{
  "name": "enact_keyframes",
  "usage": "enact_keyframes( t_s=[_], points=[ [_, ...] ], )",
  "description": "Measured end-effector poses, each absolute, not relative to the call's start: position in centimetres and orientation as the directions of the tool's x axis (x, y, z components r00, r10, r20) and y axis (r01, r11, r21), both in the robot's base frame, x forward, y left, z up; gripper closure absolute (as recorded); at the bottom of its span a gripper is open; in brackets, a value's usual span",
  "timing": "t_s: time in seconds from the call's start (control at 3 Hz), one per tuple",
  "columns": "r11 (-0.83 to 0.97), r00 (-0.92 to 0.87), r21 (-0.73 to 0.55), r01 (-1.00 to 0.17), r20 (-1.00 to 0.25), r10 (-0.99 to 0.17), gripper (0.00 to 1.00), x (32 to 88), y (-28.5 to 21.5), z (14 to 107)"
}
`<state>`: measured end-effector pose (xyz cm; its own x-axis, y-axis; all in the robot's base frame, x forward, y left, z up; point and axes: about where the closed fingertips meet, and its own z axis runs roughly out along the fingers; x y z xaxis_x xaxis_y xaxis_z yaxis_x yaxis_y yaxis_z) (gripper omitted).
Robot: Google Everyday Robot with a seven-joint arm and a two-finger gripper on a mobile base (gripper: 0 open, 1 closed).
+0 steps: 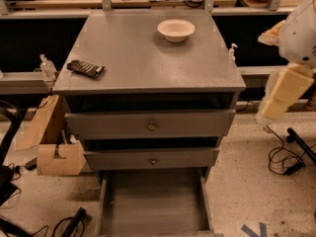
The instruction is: Place rxbar chocolate into bottom drawer
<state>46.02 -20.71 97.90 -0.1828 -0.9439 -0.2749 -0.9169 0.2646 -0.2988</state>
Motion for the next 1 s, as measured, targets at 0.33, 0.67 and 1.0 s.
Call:
enact_keyframes(
  t_s=[0.33,0.67,1.0],
  points=[
    [0.279,-0.099,-0.381,-0.882,-0.429,-0.898,0.0,52.5,-17.6,99.2],
    [0.362,-0.063,-0.386,-0.849,-0.606,-0.793,0.0,58.2,-13.7,99.7],
    [0.451,-0.041,-0.333,-0.828,-0.766,-0.641,0.0,62.5,-9.4,100.3]
  ],
)
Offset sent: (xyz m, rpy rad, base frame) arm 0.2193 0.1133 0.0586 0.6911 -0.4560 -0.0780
